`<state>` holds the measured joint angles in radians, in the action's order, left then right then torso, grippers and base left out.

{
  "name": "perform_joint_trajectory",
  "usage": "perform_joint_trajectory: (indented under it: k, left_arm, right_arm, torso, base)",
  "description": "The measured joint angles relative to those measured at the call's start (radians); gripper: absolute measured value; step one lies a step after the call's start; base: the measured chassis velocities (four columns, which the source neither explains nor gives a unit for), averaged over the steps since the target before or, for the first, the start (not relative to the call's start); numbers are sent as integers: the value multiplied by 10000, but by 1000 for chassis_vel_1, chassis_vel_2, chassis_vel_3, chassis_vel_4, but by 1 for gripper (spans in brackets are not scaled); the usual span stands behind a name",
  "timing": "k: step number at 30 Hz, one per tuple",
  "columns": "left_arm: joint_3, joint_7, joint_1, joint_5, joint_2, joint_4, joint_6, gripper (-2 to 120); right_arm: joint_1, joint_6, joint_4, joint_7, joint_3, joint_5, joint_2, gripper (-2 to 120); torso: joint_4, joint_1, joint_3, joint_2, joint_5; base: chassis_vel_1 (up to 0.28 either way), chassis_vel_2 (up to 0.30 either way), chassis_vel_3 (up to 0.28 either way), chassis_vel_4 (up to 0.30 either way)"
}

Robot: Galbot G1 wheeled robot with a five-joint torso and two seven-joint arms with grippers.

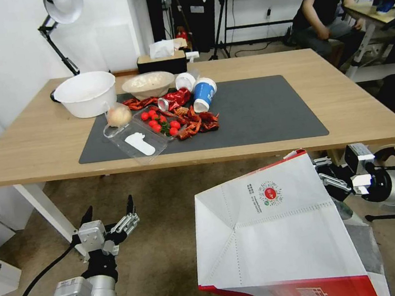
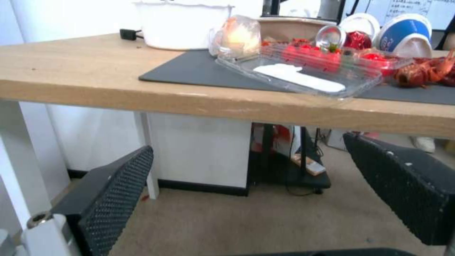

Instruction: Pick up the food delivery bag from the floor and place it on the table.

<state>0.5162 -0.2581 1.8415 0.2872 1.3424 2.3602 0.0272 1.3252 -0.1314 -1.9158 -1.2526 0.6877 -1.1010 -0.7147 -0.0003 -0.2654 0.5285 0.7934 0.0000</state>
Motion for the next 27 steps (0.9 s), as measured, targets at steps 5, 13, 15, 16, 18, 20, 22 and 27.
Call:
perform_joint_trajectory:
  k: [5, 13, 15, 16, 18, 20, 22, 27]
  left_arm:
    - [-25, 2, -43, 10, 19, -39, 9, 100]
    - [-39, 9, -101, 25, -12, -97, 37, 100]
    - [-37, 10, -103, 31, -26, -99, 39, 100]
    - [-37, 10, -103, 31, -26, -99, 39, 100]
    - [-36, 10, -109, 34, -31, -99, 42, 100]
    - [-36, 11, -108, 35, -33, -99, 44, 100]
    - [-36, 11, -98, 36, -35, -98, 45, 100]
    - [-40, 11, -74, 41, -32, -56, 47, 100]
  right_arm:
    - [-7, 10, 35, 4, -18, 0, -15, 0]
    - [13, 14, 77, -4, 6, -6, -17, 0]
    - [16, 15, 79, -8, 6, -6, -20, 0]
    - [16, 15, 79, -8, 6, -6, -20, 0]
    - [16, 15, 79, -10, 6, -6, -20, 0]
    - [18, 16, 79, -12, 6, -6, -20, 0]
    - [26, 17, 76, -12, 6, -6, -20, 0]
    - [27, 21, 53, -14, 6, -6, -17, 0]
  torso:
    - [0, -103, 143, 247, 0]
    - [0, -300, 403, 703, 0]
    - [0, -355, 481, 836, 0]
    - [0, -355, 481, 836, 0]
    - [0, -419, 565, 988, 0]
    - [0, -469, 630, 1103, 0]
    - [0, -525, 706, 1233, 0]
    - [0, -665, 886, 1550, -1]
  base:
    - [0, 0, 0, 0]
    - [0, 0, 0, 0]
    - [0, 0, 0, 0]
    - [0, 0, 0, 0]
    - [0, 0, 0, 0]
    - [0, 0, 0, 0]
    - [0, 0, 0, 0]
    - [0, 0, 0, 0]
